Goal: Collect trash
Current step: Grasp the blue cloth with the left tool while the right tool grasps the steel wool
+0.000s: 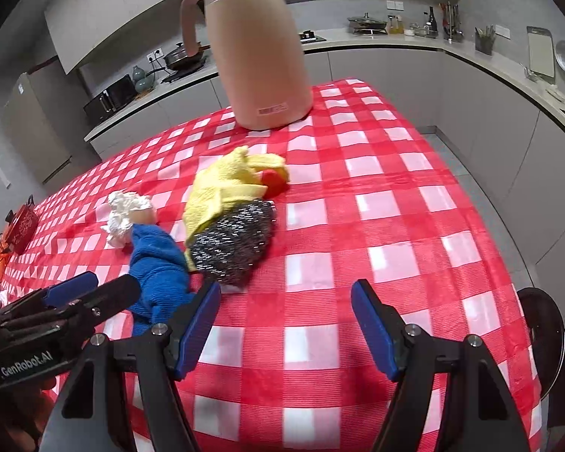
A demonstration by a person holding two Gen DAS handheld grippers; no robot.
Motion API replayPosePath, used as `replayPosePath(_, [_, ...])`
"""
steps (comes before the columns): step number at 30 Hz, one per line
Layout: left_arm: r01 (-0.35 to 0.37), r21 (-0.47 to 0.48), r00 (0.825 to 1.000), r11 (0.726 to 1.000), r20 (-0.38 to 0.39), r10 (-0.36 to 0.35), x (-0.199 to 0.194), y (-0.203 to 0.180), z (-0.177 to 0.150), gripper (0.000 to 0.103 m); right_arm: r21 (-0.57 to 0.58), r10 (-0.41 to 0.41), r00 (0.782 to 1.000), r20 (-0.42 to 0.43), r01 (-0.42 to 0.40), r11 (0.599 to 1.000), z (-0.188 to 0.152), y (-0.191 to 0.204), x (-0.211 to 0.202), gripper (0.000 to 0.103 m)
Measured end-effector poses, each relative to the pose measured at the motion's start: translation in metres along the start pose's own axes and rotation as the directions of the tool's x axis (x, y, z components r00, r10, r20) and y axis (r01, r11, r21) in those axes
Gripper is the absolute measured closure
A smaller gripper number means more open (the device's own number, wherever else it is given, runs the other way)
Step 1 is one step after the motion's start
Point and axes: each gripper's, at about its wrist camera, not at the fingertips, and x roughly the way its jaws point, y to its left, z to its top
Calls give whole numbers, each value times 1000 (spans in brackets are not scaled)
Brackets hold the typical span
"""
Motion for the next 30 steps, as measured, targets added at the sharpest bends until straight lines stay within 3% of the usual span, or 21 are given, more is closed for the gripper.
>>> replayPosePath(8, [2, 23, 1000, 1000, -25, -1, 22, -1, -1, 20, 25, -14, 1000, 0, 14, 1000, 3, -16, 4, 29])
replayPosePath(19, [-49, -23, 999, 999, -5, 49, 24, 34, -1, 21, 2, 24, 1000, -4, -24, 1000, 14, 2, 17, 29])
replayPosePath(24, [-48, -35, 999, 998, 5, 48, 20, 50, -3, 31, -8, 51, 999, -5, -51, 999, 20, 16, 24, 29])
replayPosePath(30, [-35, -15, 999, 999, 10, 35, 16, 56, -5, 51, -21, 79, 997, -25, -80, 997, 27, 32, 38, 29])
